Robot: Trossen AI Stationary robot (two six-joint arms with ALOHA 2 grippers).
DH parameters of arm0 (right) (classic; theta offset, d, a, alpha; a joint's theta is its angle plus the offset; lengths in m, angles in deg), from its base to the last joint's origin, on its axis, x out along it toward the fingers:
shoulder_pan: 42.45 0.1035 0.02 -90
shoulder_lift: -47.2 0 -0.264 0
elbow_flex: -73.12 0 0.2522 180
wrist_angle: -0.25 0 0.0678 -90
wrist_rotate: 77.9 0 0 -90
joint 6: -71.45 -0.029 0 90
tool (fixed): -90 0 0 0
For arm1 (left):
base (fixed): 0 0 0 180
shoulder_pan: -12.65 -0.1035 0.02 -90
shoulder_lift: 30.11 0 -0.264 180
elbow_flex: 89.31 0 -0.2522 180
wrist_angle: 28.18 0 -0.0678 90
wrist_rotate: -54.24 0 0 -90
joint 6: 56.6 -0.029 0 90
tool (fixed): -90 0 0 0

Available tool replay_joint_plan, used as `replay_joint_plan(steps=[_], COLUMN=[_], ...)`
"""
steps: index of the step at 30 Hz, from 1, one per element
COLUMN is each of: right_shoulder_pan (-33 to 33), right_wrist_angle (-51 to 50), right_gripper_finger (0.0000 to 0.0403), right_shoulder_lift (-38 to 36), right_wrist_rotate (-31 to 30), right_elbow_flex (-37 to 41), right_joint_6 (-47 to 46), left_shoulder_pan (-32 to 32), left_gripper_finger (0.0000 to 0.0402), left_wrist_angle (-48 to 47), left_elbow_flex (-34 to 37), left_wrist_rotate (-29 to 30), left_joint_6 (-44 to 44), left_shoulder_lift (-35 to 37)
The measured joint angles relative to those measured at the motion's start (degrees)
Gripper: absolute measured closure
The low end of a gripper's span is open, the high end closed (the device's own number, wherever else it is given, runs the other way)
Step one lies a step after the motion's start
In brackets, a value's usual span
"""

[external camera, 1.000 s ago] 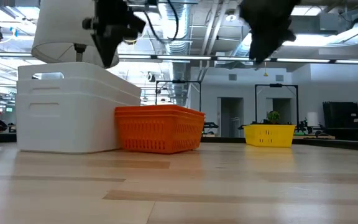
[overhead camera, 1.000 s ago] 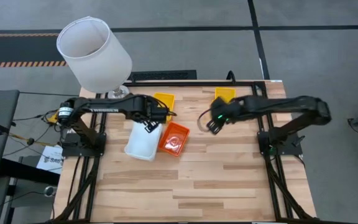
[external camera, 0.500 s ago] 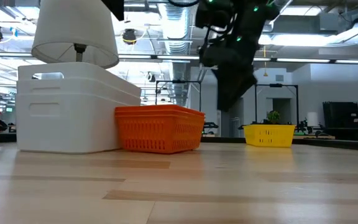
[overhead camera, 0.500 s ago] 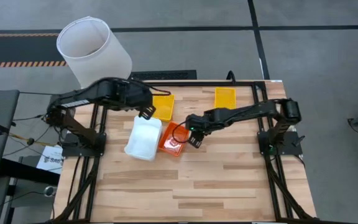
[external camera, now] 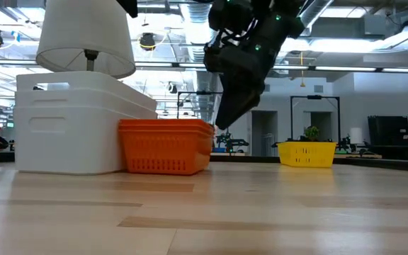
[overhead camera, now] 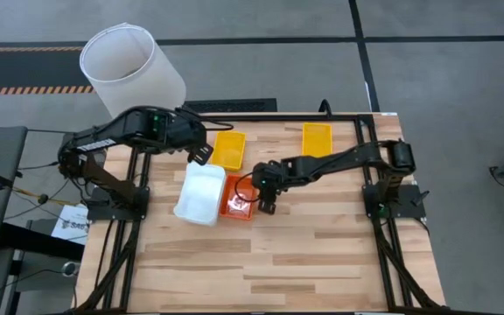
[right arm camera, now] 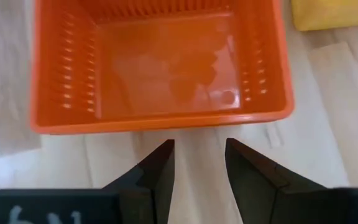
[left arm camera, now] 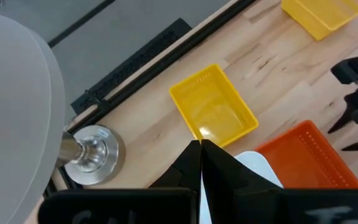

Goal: Stack baskets by color
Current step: Stack the yellow bin on the left yellow bin

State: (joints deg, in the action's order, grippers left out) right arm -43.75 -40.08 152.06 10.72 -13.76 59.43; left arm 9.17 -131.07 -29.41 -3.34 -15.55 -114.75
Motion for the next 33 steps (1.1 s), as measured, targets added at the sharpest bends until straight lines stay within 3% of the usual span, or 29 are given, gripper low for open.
replay_joint_plan(steps=[5,10,14,18,25,33], right_shoulder_pan=[0.1,-2.4,-9.5,-18.7,-32.6,-36.7], right_wrist_angle=[-3.9,-12.8,-25.3,-33.7,-34.6,-32.1], right_gripper_finger=[0.0239,0.0239,0.0239,0.0239,0.0239,0.0239], right_shoulder_lift=[-3.7,-12.5,-16.0,-14.2,-9.1,-9.0], right_wrist_rotate=[-0.1,-9.9,-16.9,-21.9,-21.4,-20.6], right_elbow_flex=[0.1,-0.1,-0.1,0.1,5.1,8.6], right_joint_6=[-3.5,-12.7,-22.2,-24.0,-23.9,-22.6], left_shoulder_pan=[0.0,-0.7,-2.1,-3.2,-3.9,-3.9], left_gripper_finger=[0.0401,0.0401,0.0401,0.0401,0.0400,0.0362], left_wrist_angle=[0.2,1.4,4.8,9.5,14.6,15.6], left_elbow_flex=[0.0,0.0,0.0,0.0,0.0,0.0], left_wrist_rotate=[1.0,-0.3,-3.2,-4.0,-7.1,-6.5], left_joint_6=[0.1,0.2,-0.8,-3.5,-4.7,-4.8], left_shoulder_lift=[0.0,0.0,-0.1,-0.2,-0.2,-0.2])
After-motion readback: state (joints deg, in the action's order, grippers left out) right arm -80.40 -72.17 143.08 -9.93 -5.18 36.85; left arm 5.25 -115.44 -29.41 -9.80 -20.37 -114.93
